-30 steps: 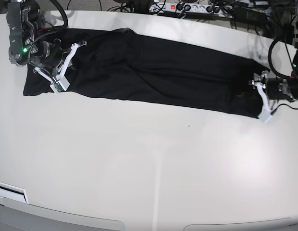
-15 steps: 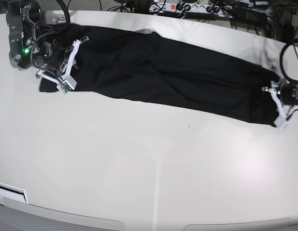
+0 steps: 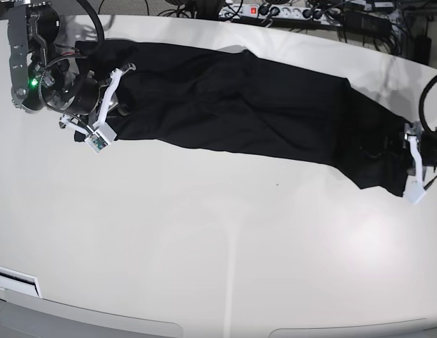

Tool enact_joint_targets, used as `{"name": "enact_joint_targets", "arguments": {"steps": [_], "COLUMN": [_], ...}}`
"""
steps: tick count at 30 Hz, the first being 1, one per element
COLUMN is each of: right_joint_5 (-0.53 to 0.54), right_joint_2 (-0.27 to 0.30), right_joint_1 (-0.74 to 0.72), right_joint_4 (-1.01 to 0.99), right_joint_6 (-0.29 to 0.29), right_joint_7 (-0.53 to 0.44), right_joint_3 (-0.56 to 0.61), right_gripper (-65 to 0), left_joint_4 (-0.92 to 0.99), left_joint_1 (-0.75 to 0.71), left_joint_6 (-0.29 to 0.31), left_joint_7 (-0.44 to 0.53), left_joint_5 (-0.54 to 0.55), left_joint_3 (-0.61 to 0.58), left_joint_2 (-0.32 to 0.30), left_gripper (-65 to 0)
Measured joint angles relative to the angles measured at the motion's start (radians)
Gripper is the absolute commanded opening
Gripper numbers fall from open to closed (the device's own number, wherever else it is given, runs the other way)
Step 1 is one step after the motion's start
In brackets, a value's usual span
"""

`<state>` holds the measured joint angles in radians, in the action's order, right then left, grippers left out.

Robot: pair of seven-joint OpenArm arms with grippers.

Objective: Layout the t-shirt on the table in an organized manner, then fold the t-shirt properly
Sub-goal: 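Fold the strip end with the left gripper toward the right gripper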

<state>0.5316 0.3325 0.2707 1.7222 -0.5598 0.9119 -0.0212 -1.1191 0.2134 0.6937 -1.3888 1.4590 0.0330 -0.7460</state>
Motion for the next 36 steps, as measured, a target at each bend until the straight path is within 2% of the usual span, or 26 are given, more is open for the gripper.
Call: {"name": "enact_joint_targets", "arguments": {"steps": [5, 8, 12, 14, 16, 17, 20, 21, 22, 23, 26, 31, 32, 33, 34, 36], "right_joint_5": [0.000, -0.001, -0.004, 0.000, 0.000, 0.000, 0.000, 0.000, 0.000, 0.000, 0.003, 0.040, 0.043, 0.053, 0.066, 0.089], "right_joint_2": [0.000, -0.001, -0.023, -0.031, -0.034, -0.034, -0.032, -0.031, -0.031, -0.031, -0.032, -0.033, -0.034, -0.034, -0.034, -0.034], "right_joint_1": [-0.020, -0.017, -0.019, -0.019, -0.016, -0.017, -0.018, -0.019, -0.019, -0.019, -0.024, -0.026, -0.027, -0.026, -0.020, -0.004], "right_joint_4": [0.000, 0.000, 0.000, 0.000, 0.000, 0.000, 0.000, 0.000, 0.000, 0.000, 0.004, 0.135, 0.168, 0.197, 0.217, 0.231], "right_joint_6": [0.000, 0.006, 0.006, 0.004, 0.003, 0.002, 0.003, 0.018, 0.029, 0.035, 0.037, 0.039, 0.041, 0.042, 0.046, 0.048], "right_joint_7": [-0.020, -0.021, -0.018, -0.018, -0.010, -0.006, 0.002, 0.003, 0.004, 0.005, 0.017, 0.032, 0.047, 0.055, 0.062, 0.088], "right_joint_3": [0.000, 0.000, 0.000, 0.000, 0.000, 0.000, 0.000, 0.000, 0.000, 0.000, -0.008, -0.077, -0.095, -0.117, -0.142, -0.198], "right_gripper": [-58.8, -58.8, -58.8, -58.8, -58.5, -57.0, -45.3, -41.0, -38.3, -37.6, -37.6, -37.6, -37.6, -37.6, -37.6, -37.6], "left_joint_4": [-0.164, -0.258, -0.261, -0.257, -0.254, -0.255, -0.255, -0.255, -0.255, -0.255, -0.255, -0.255, -0.255, -0.255, -0.255, -0.255], "left_joint_1": [-0.033, -0.065, -0.111, -0.113, -0.108, -0.105, -0.106, -0.105, -0.106, -0.105, -0.100, -0.100, -0.100, -0.100, -0.100, -0.100], "left_joint_6": [0.000, 0.000, 0.000, -0.001, -0.002, -0.001, -0.003, -0.003, -0.003, -0.002, -0.001, -0.001, -0.001, -0.001, -0.001, 0.000], "left_joint_7": [-0.014, -0.002, 0.035, 0.074, 0.089, 0.092, 0.095, 0.087, 0.084, 0.084, 0.066, 0.068, 0.068, 0.067, 0.065, 0.061], "left_joint_5": [-0.008, 0.001, -0.009, -0.079, -0.104, -0.097, -0.069, -0.043, -0.014, 0.002, -0.001, 0.000, 0.000, 0.000, -0.001, -0.001], "left_joint_3": [0.000, 0.001, 0.000, 0.000, 0.000, -0.008, -0.051, -0.074, -0.092, -0.108, -0.151, -0.129, -0.122, -0.114, -0.103, -0.076], "left_joint_2": [0.073, 0.139, 0.243, 0.284, 0.316, 0.327, 0.347, 0.346, 0.344, 0.343, 0.341, 0.343, 0.342, 0.342, 0.342, 0.342], "left_gripper": [-65.0, -65.0, -65.0, -65.0, -65.0, -62.4, -33.3, -26.3, -22.8, -22.3, -22.3, -22.7, -24.7, -28.8, -35.7, -57.3]}}
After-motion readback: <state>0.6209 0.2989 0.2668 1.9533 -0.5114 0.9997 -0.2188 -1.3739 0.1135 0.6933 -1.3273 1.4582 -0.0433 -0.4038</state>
